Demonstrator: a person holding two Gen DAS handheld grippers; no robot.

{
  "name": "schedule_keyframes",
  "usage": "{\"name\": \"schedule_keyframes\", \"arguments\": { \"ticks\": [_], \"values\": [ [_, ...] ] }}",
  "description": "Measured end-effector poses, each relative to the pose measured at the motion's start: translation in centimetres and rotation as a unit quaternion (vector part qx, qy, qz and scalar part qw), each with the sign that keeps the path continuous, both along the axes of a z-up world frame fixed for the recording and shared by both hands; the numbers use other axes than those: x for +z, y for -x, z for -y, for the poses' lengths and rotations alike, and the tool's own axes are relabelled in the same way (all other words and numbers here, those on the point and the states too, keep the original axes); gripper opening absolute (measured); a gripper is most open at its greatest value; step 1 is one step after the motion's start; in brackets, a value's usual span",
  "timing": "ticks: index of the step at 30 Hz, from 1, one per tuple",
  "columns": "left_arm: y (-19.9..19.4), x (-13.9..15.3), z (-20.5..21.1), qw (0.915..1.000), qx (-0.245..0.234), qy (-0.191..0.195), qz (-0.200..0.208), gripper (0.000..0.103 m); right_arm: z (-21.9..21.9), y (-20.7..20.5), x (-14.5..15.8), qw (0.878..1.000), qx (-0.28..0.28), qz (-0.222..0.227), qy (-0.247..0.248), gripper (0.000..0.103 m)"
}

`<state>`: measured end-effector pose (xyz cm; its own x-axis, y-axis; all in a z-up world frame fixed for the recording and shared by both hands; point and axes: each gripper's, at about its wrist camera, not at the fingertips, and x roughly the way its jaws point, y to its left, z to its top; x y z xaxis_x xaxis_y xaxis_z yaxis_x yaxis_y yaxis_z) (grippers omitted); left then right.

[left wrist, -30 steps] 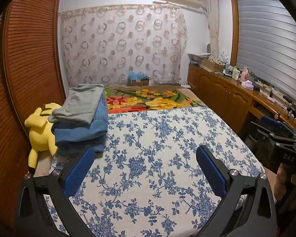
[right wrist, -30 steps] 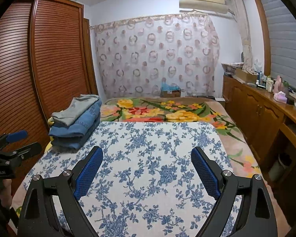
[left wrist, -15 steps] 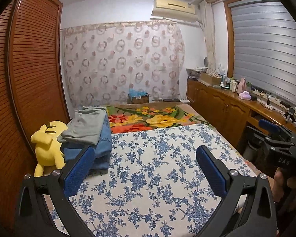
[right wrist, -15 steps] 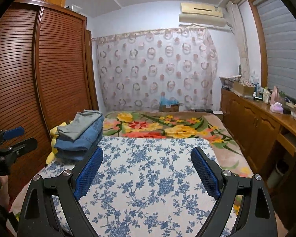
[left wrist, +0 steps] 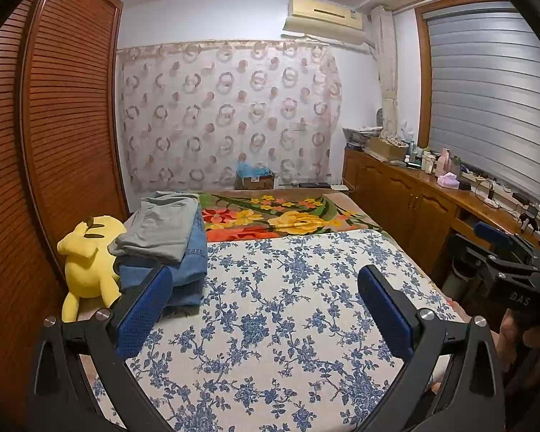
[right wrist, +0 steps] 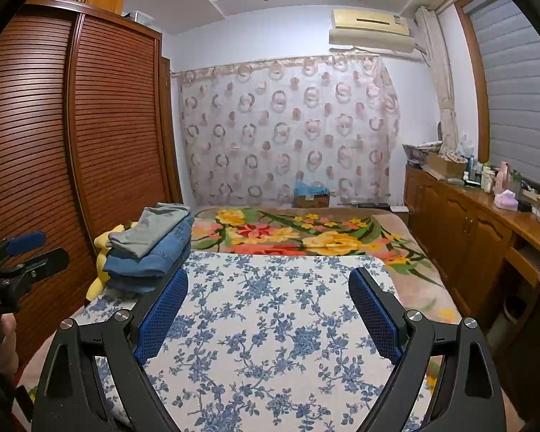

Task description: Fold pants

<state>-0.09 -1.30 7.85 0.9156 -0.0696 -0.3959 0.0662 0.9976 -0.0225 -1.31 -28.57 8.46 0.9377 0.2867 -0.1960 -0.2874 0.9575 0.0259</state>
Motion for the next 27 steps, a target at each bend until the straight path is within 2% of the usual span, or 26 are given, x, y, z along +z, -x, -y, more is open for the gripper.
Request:
{"name": "schedule_keyframes", "arguments": {
  "ticks": [27],
  "values": [
    [-0.07, 0.1, -0.19, 1.0, 0.0, 0.0, 0.0, 0.103, -0.24, -0.3, -0.36, 1.0, 0.002, 0.0, 0.0, 0.092]
  ]
}}
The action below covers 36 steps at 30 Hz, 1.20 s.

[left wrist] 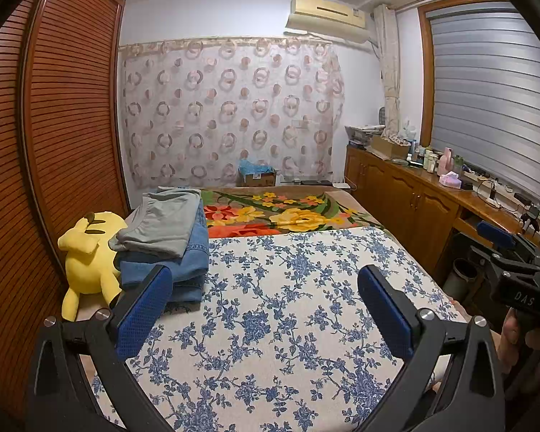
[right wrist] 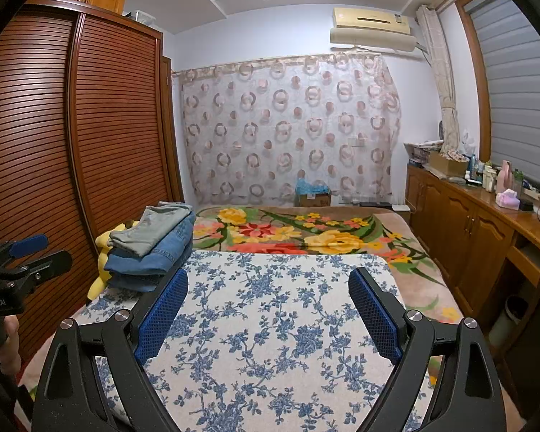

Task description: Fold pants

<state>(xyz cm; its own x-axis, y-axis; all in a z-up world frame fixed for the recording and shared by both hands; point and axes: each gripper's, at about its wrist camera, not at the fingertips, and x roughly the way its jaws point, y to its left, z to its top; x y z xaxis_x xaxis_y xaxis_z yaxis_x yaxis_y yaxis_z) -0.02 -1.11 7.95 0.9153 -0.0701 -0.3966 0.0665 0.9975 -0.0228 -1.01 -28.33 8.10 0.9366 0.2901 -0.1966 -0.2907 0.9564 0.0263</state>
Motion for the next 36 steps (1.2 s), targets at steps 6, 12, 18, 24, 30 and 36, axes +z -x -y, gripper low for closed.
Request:
{"name": "schedule_keyframes", "arguments": {
  "ticks": [6, 12, 18, 24, 30, 36],
  "values": [
    [-0.01, 0.04, 0.01, 1.0, 0.0, 0.0, 0.0, 0.103, 0.0, -0.14, 0.01, 1.0, 0.0, 0.001, 0.0, 0.092],
    [0.0, 0.06, 0.01, 1.0, 0.0, 0.0, 0.0, 0.103, -0.06, -0.15, -0.03, 1.0, 0.0, 0.001, -0.001, 0.092],
    [-0.01, 0.09, 0.0, 1.0, 0.0, 0.0, 0.0, 0.103, -0.02, -0.14, -0.03, 1.0, 0.0, 0.001, -0.001, 0.092],
    [-0.02, 0.13, 0.01, 1.0, 0.0, 0.0, 0.0, 0.103, -0.12, -0.18, -0.05, 1.0, -0.001, 0.001, -0.003, 0.092],
    [-0.04, 0.06, -0.03, 1.0, 0.0, 0.001, 0.0, 0.103, -0.13, -0.07, -0.15, 1.0, 0.001, 0.0, -0.003, 0.092],
    [-0.06, 0.05, -0.05, 1.0, 0.0, 0.001, 0.0, 0.103, -0.16, -0.08, -0.15, 1.0, 0.0, 0.001, -0.003, 0.092]
  ]
}}
